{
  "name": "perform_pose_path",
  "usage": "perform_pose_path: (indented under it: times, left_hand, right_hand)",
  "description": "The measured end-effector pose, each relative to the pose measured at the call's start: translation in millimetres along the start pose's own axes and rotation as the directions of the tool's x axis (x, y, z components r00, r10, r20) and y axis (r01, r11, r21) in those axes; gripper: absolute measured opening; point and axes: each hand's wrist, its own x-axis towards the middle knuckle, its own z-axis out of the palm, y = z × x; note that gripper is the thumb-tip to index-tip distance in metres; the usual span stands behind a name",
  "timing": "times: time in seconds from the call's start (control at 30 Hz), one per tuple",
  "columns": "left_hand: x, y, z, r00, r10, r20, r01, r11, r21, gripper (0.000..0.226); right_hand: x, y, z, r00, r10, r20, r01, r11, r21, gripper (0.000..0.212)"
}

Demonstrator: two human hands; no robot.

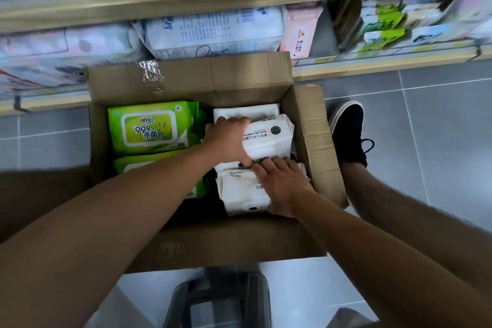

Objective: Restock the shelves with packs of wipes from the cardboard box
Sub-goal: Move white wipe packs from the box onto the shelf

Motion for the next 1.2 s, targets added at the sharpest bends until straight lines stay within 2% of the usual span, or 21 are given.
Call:
perform_pose_path:
  times: [0.13,0.23,0.33,0.4,0.5,0.7,0.9,1.0,1.2]
  left_hand:
    - [-24,-5,-14,0.992,-0.049,-0.115,0.048,0.999,-0.009,0.103]
    - [-47,-17,-35,0.974,-0.117,-0.196,0.086,0.984,-0.157,0.103]
    - [-75,-26,-63,0.936,-0.161,-0.313,0.07,0.956,-0.284,0.094]
    - [-91,-30,-81,0.91,-0.18,-0.373,0.06,0.949,-0.311,0.09]
    - [-118,-37,-107,0.876,-0.177,-0.449,0.024,0.945,-0.325,0.098]
    - [-165,-52,-144,0.818,-0.234,-0.525,0.045,0.937,-0.347,0.1]
    - [-196,-64,-177,0.751,-0.298,-0.589,0.047,0.914,-0.403,0.095]
    - [-199,-69,-191,0.735,-0.312,-0.602,0.073,0.919,-0.387,0.102]
    - [-198,-72,-215,0.712,-0.325,-0.623,0.079,0.918,-0.388,0.1]
  right_hand:
    - [-8,-4,-7,1.0,0.002,0.0,-0.002,1.0,0.0,0.1]
    - [-22,-9,-20,0.999,0.026,-0.035,-0.025,1.0,0.018,0.097]
    - [-37,-16,-37,0.994,0.073,-0.076,-0.069,0.996,0.051,0.094]
    - [-47,-21,-50,0.989,0.106,-0.106,-0.099,0.993,0.064,0.096]
    - [-63,-28,-72,0.974,0.153,-0.168,-0.144,0.987,0.065,0.097]
    - [-82,-37,-115,0.928,0.254,-0.273,-0.239,0.967,0.087,0.097]
    - [-89,-28,-162,0.835,0.339,-0.433,-0.305,0.941,0.147,0.096]
    - [-87,-19,-186,0.787,0.375,-0.49,-0.324,0.927,0.189,0.097]
    - [-78,-1,-227,0.722,0.428,-0.543,-0.351,0.904,0.245,0.096]
